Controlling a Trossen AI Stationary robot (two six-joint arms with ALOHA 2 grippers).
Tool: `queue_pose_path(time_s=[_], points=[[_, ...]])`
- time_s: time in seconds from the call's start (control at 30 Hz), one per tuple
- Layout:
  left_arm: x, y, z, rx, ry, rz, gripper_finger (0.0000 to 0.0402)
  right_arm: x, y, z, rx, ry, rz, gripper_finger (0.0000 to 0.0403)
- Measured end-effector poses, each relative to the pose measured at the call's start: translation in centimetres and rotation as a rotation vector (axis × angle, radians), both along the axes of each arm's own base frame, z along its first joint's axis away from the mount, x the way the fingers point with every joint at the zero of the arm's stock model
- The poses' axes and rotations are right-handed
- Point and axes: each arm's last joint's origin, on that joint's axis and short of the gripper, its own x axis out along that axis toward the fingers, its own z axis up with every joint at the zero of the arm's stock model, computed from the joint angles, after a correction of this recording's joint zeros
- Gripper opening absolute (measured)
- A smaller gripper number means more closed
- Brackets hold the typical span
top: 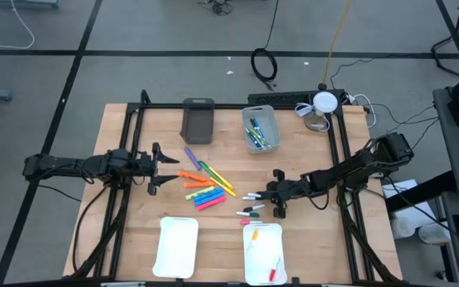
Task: Pick & Place Markers
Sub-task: Put the top green highlighter pen into the right white bin
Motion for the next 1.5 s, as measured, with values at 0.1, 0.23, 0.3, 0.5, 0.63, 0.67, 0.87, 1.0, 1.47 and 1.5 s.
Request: queue_pose_path(time_s=[0.1, 0.23, 0.3, 0.5, 0.63, 0.67, 0.87, 1.0, 1.47, 1.5], points=[[0.0, 0.0, 0.0, 0.000, 0.000, 0.000, 0.0251, 0.2, 0.0, 0.2, -0.006, -0.022, 0.012, 0.0024], [0.0, 0.0, 0.0, 0.000, 0.000, 0.000, 0.0251, 0.4, 0.4, 0.8, 0.016, -0.079, 0.060, 0.0025], [0.0, 0.0, 0.0, 0.000, 0.000, 0.000, 0.0251, 0.2, 0.6, 1.2, 0.019, -0.091, 0.074, 0.0025], [0.0, 0.0, 0.0, 0.000, 0.000, 0.000, 0.0251, -0.2, 0.5, 2.7, 0.049, -0.127, 0.048, 0.0026], [0.0, 0.0, 0.0, 0.000, -0.001, 0.000, 0.0251, -0.6, 0.5, 3.2, 0.034, -0.123, 0.018, 0.0026], [0.0, 0.0, 0.0, 0.000, 0.000, 0.000, 0.0251, -0.7, 0.5, 3.2, 0.029, -0.124, 0.017, 0.0026], [0.0, 0.0, 0.0, 0.000, 0.000, 0.000, 0.0251, -1.0, 1.6, 4.3, 0.041, -0.187, 0.069, 0.0026], [0.0, 0.0, 0.0, 0.000, 0.000, 0.000, 0.0251, -1.4, 2.2, 5.7, 0.050, -0.248, 0.107, 0.0026], [0.0, 0.0, 0.0, 0.000, 0.000, 0.000, 0.0251, -2.9, 8.2, 10.0, 0.228, -0.512, 0.442, 0.0024], [0.0, 0.0, 0.0, 0.000, 0.000, 0.000, 0.0251, -2.9, 8.8, 10.4, 0.229, -0.502, 0.461, 0.0024]])
